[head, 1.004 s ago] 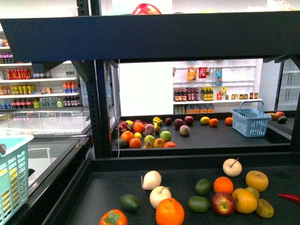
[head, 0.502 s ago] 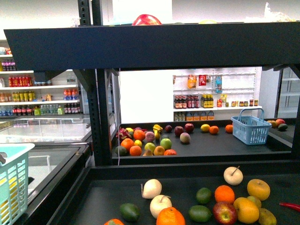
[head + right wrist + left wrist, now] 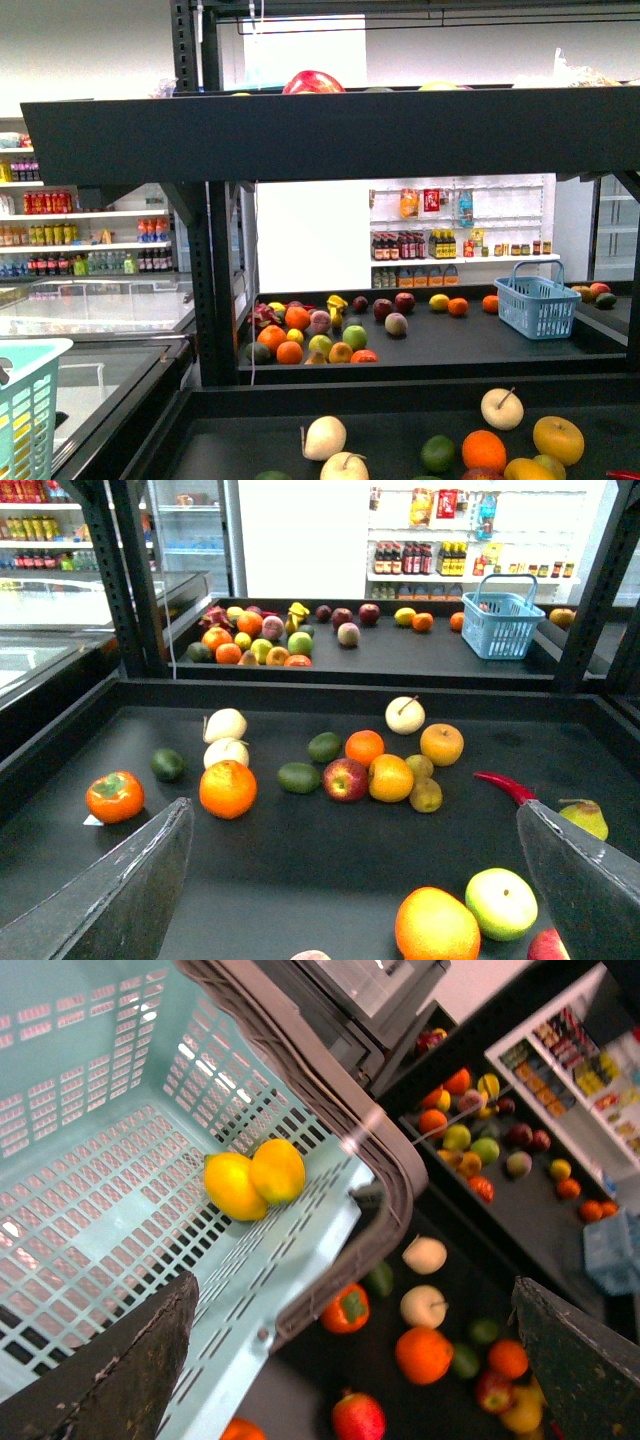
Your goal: Pick lemon from shelf
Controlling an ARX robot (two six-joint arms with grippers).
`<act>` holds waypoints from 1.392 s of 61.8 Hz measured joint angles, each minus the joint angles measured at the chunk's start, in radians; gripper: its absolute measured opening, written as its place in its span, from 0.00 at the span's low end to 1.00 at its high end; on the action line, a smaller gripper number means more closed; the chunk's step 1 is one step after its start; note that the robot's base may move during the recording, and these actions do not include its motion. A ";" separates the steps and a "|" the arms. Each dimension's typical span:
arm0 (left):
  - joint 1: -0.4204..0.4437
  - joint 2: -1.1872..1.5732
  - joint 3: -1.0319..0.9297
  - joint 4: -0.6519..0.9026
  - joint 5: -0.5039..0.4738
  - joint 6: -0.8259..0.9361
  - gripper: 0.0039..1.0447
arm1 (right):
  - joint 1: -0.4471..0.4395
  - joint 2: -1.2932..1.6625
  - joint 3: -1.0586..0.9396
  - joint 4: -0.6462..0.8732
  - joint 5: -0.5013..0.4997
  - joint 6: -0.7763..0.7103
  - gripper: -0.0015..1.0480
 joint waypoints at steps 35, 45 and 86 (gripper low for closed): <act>-0.299 -0.482 -0.601 0.271 -0.270 0.295 0.02 | 0.000 0.000 0.000 0.000 0.000 0.000 0.93; -0.381 -0.554 -0.660 0.267 -0.340 0.297 0.02 | 0.000 0.000 0.000 0.000 0.000 0.000 0.93; -0.382 -0.805 -0.787 0.153 -0.341 0.298 0.02 | 0.000 0.000 0.000 0.000 0.000 0.000 0.93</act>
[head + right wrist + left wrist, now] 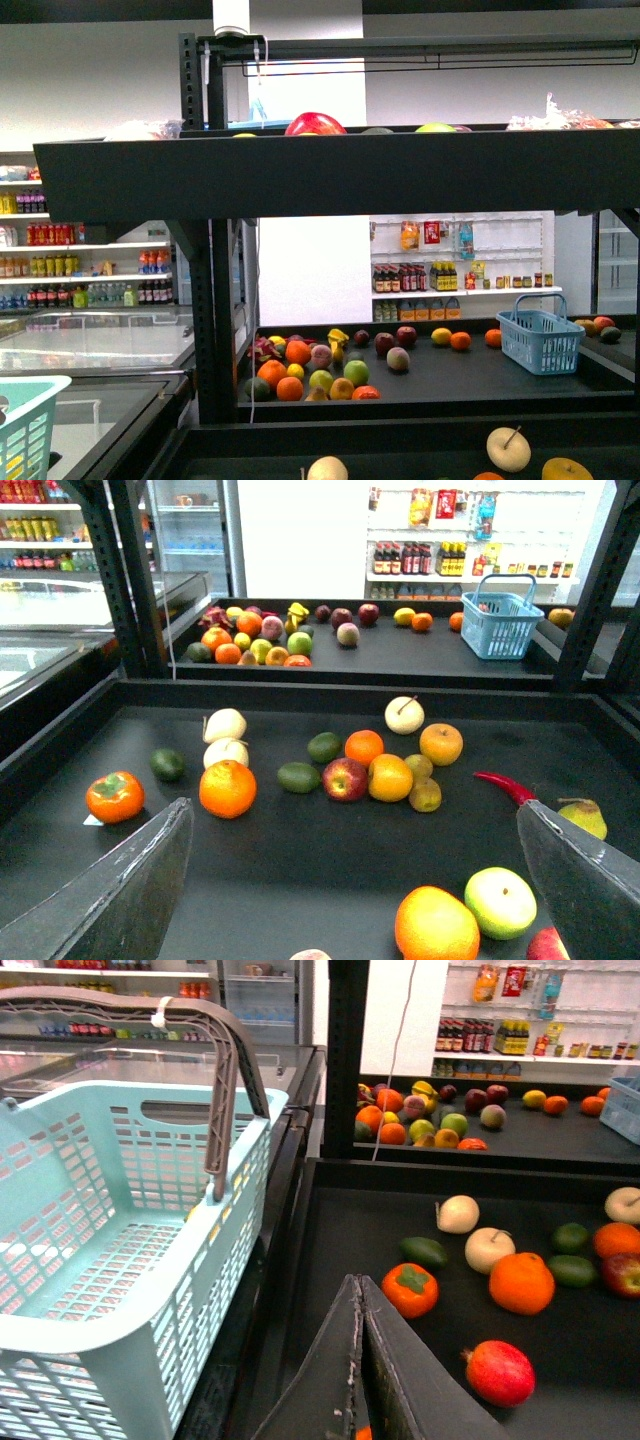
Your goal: Pick lemon from shelf
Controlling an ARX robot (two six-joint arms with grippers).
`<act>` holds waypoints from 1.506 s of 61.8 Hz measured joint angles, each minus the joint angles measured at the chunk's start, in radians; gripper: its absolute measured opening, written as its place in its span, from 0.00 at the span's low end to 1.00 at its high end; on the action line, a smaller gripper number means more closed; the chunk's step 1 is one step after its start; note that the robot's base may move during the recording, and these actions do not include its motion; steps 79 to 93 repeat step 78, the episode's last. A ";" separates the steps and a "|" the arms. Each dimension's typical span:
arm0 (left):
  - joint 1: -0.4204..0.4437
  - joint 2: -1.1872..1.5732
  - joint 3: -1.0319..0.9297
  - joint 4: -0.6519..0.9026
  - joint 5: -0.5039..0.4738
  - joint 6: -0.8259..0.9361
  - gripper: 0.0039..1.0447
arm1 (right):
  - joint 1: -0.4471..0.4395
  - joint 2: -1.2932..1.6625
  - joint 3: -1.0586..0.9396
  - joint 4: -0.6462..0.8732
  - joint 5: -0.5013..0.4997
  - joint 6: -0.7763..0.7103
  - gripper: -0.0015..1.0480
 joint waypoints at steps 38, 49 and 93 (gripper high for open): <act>0.000 -0.214 0.000 -0.218 -0.003 0.000 0.17 | 0.000 0.000 0.000 0.000 0.000 0.000 0.93; 0.000 -0.214 0.000 -0.218 -0.003 0.000 0.52 | 0.000 0.000 0.000 0.000 0.000 0.000 0.93; 0.000 -0.214 0.000 -0.218 -0.003 0.002 0.93 | 0.000 0.000 0.000 0.000 0.000 0.000 0.93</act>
